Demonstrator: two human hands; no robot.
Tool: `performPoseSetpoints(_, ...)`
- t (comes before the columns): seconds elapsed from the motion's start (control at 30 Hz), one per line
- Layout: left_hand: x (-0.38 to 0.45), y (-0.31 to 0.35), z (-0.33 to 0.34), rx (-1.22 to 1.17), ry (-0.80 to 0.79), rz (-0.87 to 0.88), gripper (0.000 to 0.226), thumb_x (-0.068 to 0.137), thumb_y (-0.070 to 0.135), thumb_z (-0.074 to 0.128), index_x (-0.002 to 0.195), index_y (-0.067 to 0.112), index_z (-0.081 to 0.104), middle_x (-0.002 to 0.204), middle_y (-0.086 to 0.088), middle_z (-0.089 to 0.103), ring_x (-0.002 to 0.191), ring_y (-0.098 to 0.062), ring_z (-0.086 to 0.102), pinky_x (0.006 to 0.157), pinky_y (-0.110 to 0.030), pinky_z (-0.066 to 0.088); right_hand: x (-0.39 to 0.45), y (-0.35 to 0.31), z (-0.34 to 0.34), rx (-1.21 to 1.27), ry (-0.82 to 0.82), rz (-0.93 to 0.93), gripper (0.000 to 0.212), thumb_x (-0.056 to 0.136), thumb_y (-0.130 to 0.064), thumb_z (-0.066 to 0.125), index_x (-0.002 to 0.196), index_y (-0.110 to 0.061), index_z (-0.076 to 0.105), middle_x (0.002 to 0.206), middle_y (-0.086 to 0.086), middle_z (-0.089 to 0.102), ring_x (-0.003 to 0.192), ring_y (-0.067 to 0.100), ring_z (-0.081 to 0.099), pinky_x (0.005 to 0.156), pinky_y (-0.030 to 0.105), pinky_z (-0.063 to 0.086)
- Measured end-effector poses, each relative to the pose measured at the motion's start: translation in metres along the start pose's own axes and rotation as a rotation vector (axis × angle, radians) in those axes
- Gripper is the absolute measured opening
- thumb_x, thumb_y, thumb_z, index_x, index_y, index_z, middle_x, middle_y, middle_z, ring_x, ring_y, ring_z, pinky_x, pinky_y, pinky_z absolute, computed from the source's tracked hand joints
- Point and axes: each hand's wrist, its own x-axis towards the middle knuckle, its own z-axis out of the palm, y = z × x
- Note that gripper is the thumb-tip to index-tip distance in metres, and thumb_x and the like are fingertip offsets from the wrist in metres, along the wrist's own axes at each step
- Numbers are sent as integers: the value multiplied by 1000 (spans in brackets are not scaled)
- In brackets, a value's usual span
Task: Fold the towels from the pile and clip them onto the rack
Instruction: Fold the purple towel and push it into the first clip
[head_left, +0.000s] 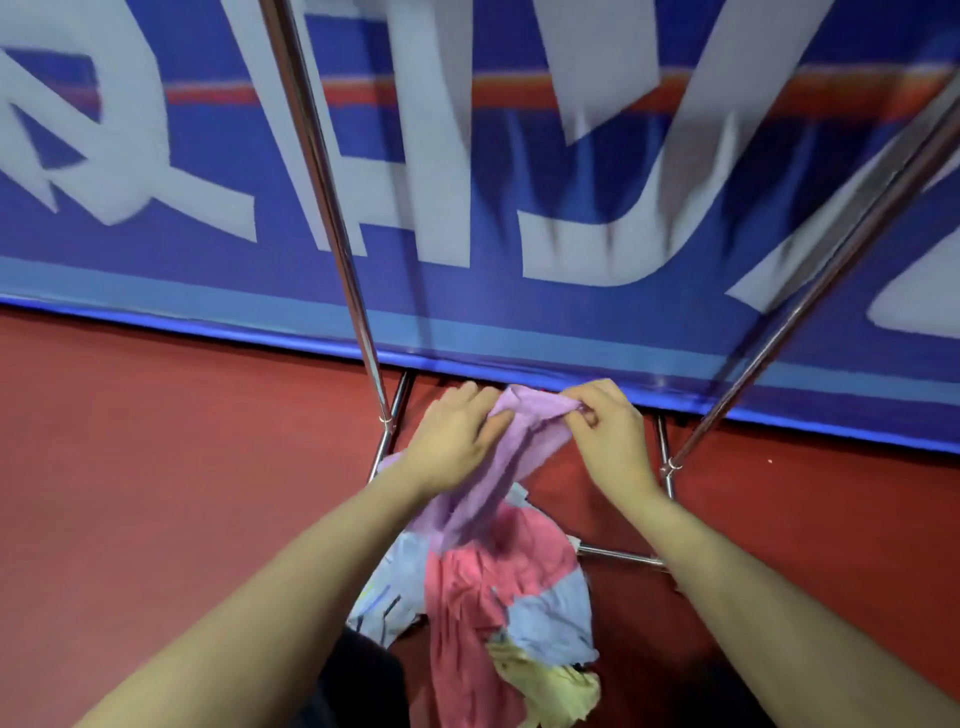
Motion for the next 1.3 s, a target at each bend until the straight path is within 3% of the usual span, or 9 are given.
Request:
performPoseSetpoints(0.13,-8,28,-44,66,-23,-75,80,68,60,9,119,13,51,98,-8,43,98,-26,43,87,-35,30,0,-42,-36,31,165,59,23,78,3,57,89,-10,73,82,7,56,70,20,55,68,11,38)
performPoseSetpoints(0.27,-12,55,-87,54,24,-105,64,72,40,22,119,6,48,109,-14,45,106,-32,43,95,-39,34,-1,-82,-66,199,146,142,19,82,-10,55,84,-22,70,71,4,68,71,25,62,70,36,50)
performPoseSetpoints(0.47,-12,84,-135,62,13,15,36,83,-7,40,117,0,48,112,-15,44,108,-28,43,93,-27,33,0,-126,-111,540,159,143,33,83,13,45,92,-12,65,87,-1,66,73,-6,60,67,5,45)
performPoseSetpoints(0.63,-1,124,-162,14,23,168,33,84,-7,45,115,2,53,110,-16,52,105,-23,47,89,-18,34,8,-152,-134,458,35,111,20,87,-3,59,102,-14,65,97,1,67,90,11,60,74,7,45)
performPoseSetpoints(0.8,6,159,-179,-61,24,230,31,89,2,49,120,9,49,109,0,53,99,-16,52,84,-19,38,12,-179,-131,125,-195,-16,42,73,-33,75,111,-37,58,114,-9,60,110,15,53,98,32,42)
performPoseSetpoints(0.9,5,167,-186,-106,57,251,33,89,1,51,120,9,46,84,12,48,76,-5,48,70,-13,37,15,-189,-131,90,-63,-97,7,81,-35,68,81,-39,62,86,-9,64,95,18,57,94,40,43)
performPoseSetpoints(0.97,1,165,-189,-106,83,255,34,88,4,55,120,9,46,89,9,49,78,-4,49,71,-13,38,17,-194,-137,165,-7,-94,10,85,-26,65,76,-25,65,76,-5,66,86,13,60,89,38,45)
performPoseSetpoints(1.13,-9,149,-178,11,140,122,14,85,11,60,86,-2,56,88,-10,50,80,-19,45,70,-26,35,26,-205,-148,282,97,-25,16,85,-24,62,71,-31,64,77,-7,67,101,29,56,90,44,48)
performPoseSetpoints(1.3,-16,132,-148,-51,248,-132,5,87,16,46,86,11,44,84,-6,54,75,-26,48,69,-38,44,19,-210,-150,257,224,1,8,90,-24,58,86,-20,63,88,-10,60,108,19,34,85,28,32)
